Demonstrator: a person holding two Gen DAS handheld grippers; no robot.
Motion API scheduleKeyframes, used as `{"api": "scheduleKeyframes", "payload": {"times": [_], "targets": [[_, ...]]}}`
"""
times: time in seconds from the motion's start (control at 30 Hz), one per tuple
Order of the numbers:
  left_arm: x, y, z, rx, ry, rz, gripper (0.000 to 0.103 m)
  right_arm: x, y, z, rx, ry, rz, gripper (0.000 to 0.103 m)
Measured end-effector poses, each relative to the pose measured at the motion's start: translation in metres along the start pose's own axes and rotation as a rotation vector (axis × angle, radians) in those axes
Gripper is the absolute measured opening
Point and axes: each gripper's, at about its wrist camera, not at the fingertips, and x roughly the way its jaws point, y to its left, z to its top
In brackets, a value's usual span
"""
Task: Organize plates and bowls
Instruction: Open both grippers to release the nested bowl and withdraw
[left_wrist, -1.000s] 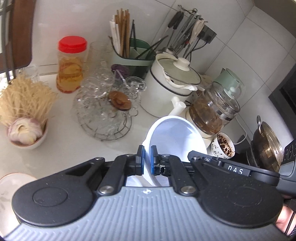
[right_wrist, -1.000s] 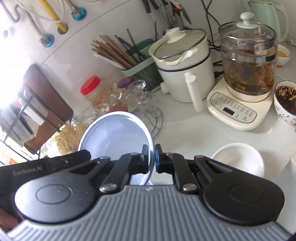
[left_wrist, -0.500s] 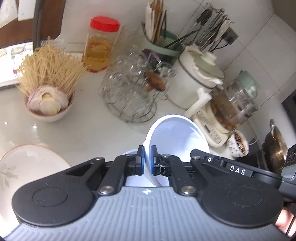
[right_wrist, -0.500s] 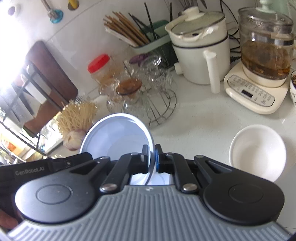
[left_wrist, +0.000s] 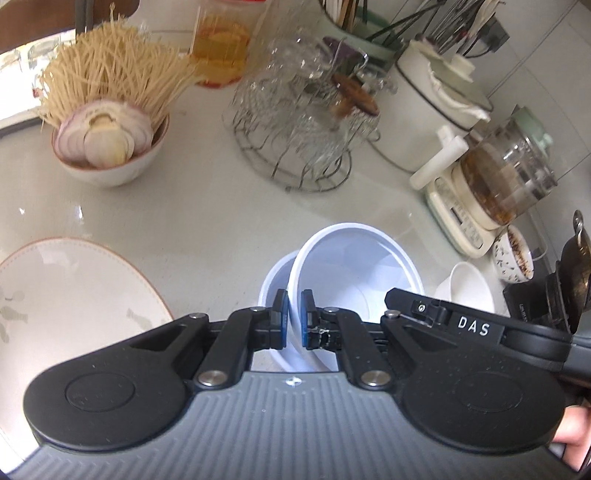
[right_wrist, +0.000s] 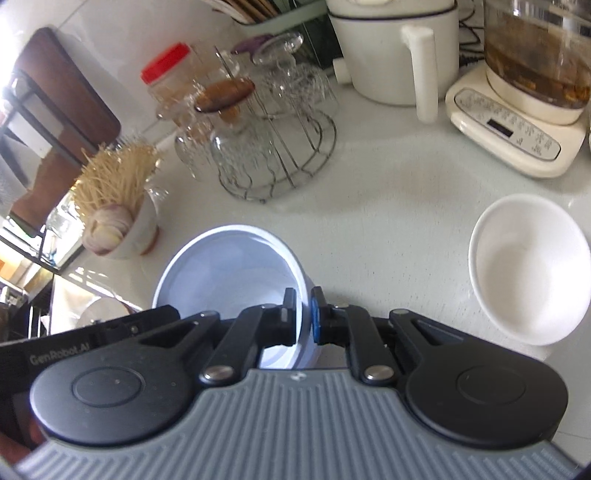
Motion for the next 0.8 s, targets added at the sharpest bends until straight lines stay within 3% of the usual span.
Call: {"api": "scheduleKeyframes", "payload": {"times": [0.27, 0.3, 0.33, 0.4, 0.43, 0.47, 0.5, 0.8], "targets": [[0.002, 0.005, 0.0, -0.013, 0.014, -0.007, 0.01, 0.002, 0.001, 0.003, 0.015, 0.012, -0.009, 0.012], [0.002, 0.004, 0.002, -0.01, 0.022, -0.003, 0.012, 0.003, 0.001, 0.006, 0.025, 0.014, -0.009, 0.013], [0.001, 0.004, 0.003, -0.006, 0.025, 0.004, 0.022, 0.002, 0.0, 0.007, 0.032, 0.014, -0.01, 0.014], [-0.003, 0.006, 0.005, -0.006, 0.012, 0.006, 0.033, 0.001, 0.001, 0.009, 0.042, -0.001, -0.015, 0.024], [-0.005, 0.006, 0.006, -0.002, 0.003, 0.0, 0.037, -0.001, 0.001, 0.009, 0.048, -0.01, -0.015, 0.035], [-0.008, 0.006, 0.007, 0.007, -0.004, -0.001, 0.037, -0.003, 0.002, 0.009, 0.052, -0.019, -0.014, 0.043], [-0.01, 0.005, 0.009, 0.016, -0.012, 0.0, 0.037, -0.005, 0.003, 0.009, 0.052, -0.032, -0.012, 0.046], [-0.046, -0.015, 0.026, 0.131, -0.1, -0.032, 0.037, -0.054, 0.016, 0.006, 0.009, -0.22, -0.029, 0.045]]}}
